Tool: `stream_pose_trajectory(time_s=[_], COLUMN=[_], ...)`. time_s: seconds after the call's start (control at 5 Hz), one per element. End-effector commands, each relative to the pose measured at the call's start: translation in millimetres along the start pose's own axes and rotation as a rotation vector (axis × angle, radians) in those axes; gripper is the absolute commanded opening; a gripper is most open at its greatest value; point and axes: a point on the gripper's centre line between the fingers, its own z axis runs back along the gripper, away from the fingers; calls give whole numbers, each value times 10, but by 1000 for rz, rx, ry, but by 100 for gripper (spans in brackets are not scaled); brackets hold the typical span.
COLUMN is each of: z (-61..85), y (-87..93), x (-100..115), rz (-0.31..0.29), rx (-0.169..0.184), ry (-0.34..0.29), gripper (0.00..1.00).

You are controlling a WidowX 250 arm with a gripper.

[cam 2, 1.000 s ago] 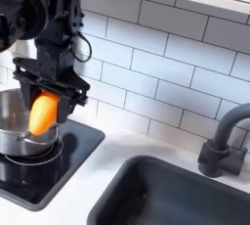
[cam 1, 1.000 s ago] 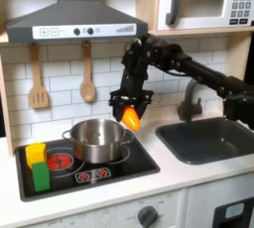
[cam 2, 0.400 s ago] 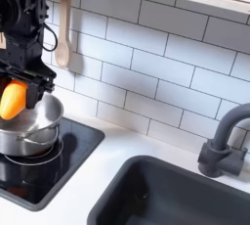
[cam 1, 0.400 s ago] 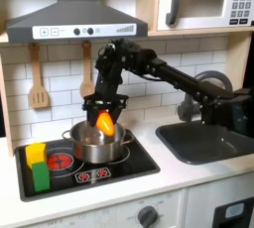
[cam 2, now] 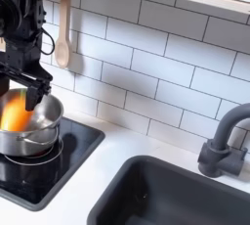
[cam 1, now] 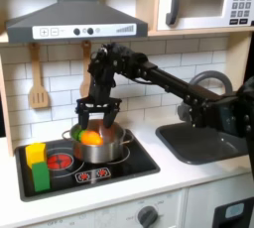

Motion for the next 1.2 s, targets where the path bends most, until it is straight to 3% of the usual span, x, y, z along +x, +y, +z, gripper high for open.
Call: stream_pose_trajectory(time_s=[0.0, 0.2, 0.4, 1.0], z=[-27, -93, -252, -222], y=[-35, -128, -189, -480], x=[-21, -76, -156, -259], rz=[-4, -17, -27, -45], rx=[-16, -38, -54, -103], ry=[1, 16, 51, 62], gripper=[100, 100, 100, 100])
